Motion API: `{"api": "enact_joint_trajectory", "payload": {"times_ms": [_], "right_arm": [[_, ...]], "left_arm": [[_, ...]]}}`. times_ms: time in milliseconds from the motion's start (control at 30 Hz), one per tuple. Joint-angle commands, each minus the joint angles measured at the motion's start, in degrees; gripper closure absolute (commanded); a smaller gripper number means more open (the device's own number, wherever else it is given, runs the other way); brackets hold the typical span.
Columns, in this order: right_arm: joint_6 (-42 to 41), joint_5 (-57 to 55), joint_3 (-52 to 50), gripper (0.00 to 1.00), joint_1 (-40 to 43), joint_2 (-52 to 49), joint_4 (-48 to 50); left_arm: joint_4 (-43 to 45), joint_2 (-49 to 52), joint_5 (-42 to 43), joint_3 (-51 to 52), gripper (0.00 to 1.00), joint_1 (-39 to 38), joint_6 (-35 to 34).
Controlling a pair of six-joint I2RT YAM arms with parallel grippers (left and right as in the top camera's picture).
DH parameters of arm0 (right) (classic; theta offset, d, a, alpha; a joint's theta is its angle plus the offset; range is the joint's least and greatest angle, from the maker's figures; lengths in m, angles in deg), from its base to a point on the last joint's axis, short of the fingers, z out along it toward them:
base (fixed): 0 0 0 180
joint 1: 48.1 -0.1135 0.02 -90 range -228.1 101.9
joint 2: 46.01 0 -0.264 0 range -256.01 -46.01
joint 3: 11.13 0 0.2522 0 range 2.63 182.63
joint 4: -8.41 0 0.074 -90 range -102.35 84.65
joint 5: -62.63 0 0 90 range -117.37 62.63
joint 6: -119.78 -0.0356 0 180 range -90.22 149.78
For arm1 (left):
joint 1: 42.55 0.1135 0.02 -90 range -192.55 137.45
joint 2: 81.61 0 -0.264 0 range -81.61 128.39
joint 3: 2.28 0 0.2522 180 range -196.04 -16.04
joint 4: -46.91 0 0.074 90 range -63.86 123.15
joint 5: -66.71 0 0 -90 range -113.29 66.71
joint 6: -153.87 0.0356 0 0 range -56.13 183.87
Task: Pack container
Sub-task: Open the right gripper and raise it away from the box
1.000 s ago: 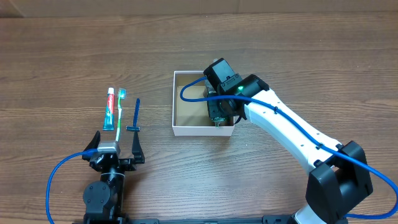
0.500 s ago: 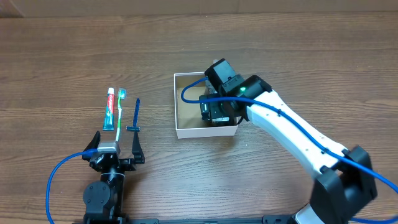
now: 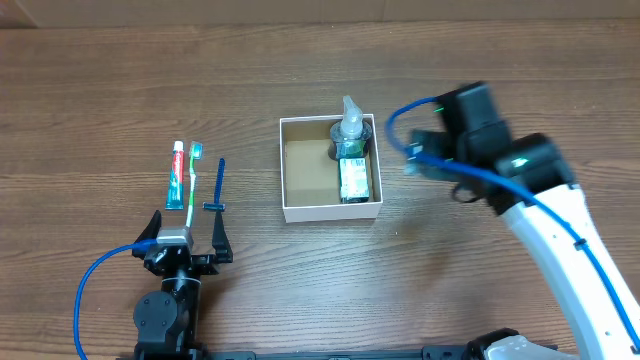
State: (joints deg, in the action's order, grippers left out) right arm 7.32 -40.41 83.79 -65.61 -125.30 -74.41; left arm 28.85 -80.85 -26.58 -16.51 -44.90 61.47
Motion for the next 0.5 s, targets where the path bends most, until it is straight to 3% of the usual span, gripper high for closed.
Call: {"api": "enact_joint_trajectory", "payload": {"times_ms": [0, 200, 467], "right_arm": [[0.15, -1.49, 0.22, 0.0, 8.24, -0.28, -1.2], [0.13, -1.46, 0.22, 0.0, 17.03, -2.05, -0.55], [0.11, -1.46, 0.22, 0.0, 18.78, -2.29, -0.46]], "left_arm": [[0.24, -0.44, -0.28, 0.2, 0.0, 0.5, 0.7], [0.24, -0.44, -0.28, 0.2, 0.0, 0.5, 0.7], [0.24, -0.44, -0.28, 0.2, 0.0, 0.5, 0.7]]}}
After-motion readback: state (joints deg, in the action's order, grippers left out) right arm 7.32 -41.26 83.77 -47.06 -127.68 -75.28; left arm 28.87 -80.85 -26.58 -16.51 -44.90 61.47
